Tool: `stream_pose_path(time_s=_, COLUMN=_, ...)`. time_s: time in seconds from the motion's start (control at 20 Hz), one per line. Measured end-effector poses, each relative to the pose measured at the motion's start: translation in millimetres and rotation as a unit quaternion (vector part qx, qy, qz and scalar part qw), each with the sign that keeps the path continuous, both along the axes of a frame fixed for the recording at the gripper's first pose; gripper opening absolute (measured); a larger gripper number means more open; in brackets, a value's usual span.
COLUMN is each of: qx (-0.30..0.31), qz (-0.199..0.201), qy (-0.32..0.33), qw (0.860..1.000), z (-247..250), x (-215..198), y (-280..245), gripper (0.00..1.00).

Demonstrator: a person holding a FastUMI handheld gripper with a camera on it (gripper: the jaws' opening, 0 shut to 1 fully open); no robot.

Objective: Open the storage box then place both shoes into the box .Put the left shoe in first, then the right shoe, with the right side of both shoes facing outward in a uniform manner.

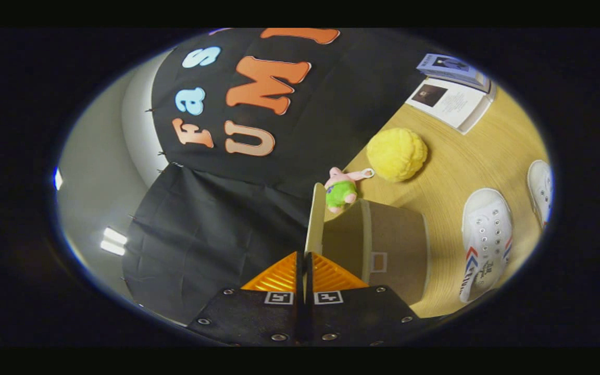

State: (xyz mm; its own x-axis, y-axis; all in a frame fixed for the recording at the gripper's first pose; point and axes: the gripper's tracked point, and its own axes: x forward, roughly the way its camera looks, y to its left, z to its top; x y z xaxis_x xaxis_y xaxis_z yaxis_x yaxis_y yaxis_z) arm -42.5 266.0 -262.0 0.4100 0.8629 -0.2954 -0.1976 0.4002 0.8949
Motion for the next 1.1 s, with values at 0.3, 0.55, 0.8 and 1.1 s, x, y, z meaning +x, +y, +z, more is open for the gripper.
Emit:
stream_pose_path(time_s=0.3, qx=-0.014, qz=0.03, qy=-0.074, qw=0.997, z=62.7, x=-10.1, y=49.9, gripper=0.0)
stream_pose_path(time_s=0.55, qx=-0.033, qz=0.064, qy=-0.132, qw=0.989, z=95.3, x=-27.3, y=104.9, gripper=0.0)
stream_pose_path(time_s=0.8, qx=-0.064, qz=0.079, qy=-0.17, qw=0.98, z=100.0, x=-38.0, y=152.8, gripper=0.0)
stream_pose_path(time_s=1.1, qx=-0.107, qz=0.09, qy=-0.254, qw=0.957, z=113.1, x=-49.8, y=198.5, gripper=0.04)
